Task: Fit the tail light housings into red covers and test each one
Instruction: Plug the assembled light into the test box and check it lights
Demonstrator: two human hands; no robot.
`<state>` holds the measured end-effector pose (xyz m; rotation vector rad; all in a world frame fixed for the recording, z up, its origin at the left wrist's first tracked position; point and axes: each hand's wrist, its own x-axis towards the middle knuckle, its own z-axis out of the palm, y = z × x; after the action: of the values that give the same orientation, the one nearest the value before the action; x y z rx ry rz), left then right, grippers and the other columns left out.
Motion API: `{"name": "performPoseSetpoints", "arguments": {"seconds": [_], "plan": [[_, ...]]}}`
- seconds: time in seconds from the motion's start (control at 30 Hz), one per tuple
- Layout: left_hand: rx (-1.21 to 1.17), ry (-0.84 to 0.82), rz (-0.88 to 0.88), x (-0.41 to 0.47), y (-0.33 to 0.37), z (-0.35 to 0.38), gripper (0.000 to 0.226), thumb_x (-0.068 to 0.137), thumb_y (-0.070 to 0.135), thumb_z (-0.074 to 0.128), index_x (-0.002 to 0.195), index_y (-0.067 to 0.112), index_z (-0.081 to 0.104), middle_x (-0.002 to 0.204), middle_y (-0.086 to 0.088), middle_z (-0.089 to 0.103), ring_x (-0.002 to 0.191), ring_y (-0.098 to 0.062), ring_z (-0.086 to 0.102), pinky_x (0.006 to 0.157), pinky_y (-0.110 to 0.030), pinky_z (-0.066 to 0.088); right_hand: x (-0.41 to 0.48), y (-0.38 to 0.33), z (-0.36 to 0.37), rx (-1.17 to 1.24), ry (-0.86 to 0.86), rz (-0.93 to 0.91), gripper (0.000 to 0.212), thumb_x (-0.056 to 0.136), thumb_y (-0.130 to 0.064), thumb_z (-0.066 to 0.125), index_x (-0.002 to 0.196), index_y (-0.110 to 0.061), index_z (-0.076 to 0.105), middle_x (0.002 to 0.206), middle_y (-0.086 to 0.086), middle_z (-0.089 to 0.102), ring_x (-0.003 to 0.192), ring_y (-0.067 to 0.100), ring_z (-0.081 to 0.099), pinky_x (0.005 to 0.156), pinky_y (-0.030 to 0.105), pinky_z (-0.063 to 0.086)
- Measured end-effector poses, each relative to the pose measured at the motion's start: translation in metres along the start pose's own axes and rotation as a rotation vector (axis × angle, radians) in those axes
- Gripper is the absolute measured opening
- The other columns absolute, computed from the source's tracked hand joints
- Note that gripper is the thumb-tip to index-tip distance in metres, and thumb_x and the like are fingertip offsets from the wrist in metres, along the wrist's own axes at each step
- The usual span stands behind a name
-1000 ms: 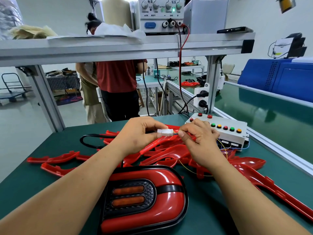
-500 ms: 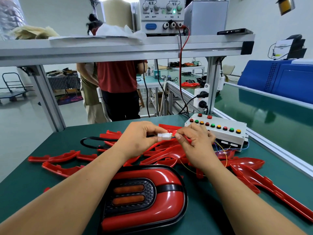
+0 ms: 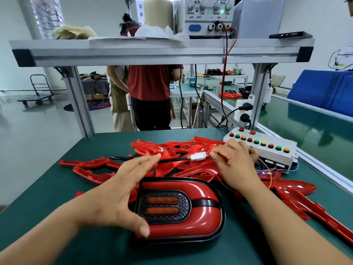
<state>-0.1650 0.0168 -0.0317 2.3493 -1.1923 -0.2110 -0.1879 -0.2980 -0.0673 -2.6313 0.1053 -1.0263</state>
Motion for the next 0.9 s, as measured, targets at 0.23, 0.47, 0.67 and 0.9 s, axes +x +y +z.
{"name": "performPoseSetpoints", "arguments": {"seconds": [0.23,0.47,0.67,0.9], "plan": [[0.107,-0.074,-0.062,-0.014,-0.003,0.024,0.135,0.051,0.075,0.078,0.135,0.065,-0.026,0.143,0.043,-0.013,0.129,0.027,0.001,0.106,-0.012,0.021,-0.004,0.001,0.000,0.001,0.011,-0.006,0.010,0.091,-0.037,0.063,0.086,-0.039,0.071,0.082,-0.013,0.048,0.091,0.006,0.032,0.083,0.029,0.011],[0.130,0.000,-0.072,0.007,-0.014,0.023,0.138,0.050,0.072,0.079,0.132,0.065,-0.031,0.138,0.046,-0.019,0.129,0.025,-0.010,0.111,-0.018,0.012,-0.006,0.001,0.004,-0.065,-0.169,0.052,0.014,0.092,-0.041,0.060,0.099,-0.041,0.072,0.098,-0.015,0.054,0.105,0.012,0.041,0.107,0.045,0.026],[0.045,0.064,-0.091,0.009,-0.024,0.030,0.141,0.044,0.082,0.075,0.133,0.063,-0.032,0.144,0.044,-0.021,0.142,0.006,0.004,0.112,-0.021,0.017,0.006,0.005,0.000,-0.147,-0.223,0.127,0.029,0.090,-0.056,0.049,0.101,-0.032,0.062,0.106,-0.012,0.059,0.110,0.014,0.054,0.103,0.038,0.027],[0.085,0.132,-0.083,0.011,-0.029,0.032,0.143,0.042,0.086,0.071,0.132,0.059,-0.037,0.140,0.047,-0.023,0.141,0.007,0.007,0.112,-0.018,0.018,0.042,0.021,-0.003,-0.412,-0.360,0.247,0.043,0.092,-0.066,0.031,0.089,-0.024,0.042,0.101,-0.002,0.058,0.105,0.024,0.055,0.087,0.042,0.040]]}}
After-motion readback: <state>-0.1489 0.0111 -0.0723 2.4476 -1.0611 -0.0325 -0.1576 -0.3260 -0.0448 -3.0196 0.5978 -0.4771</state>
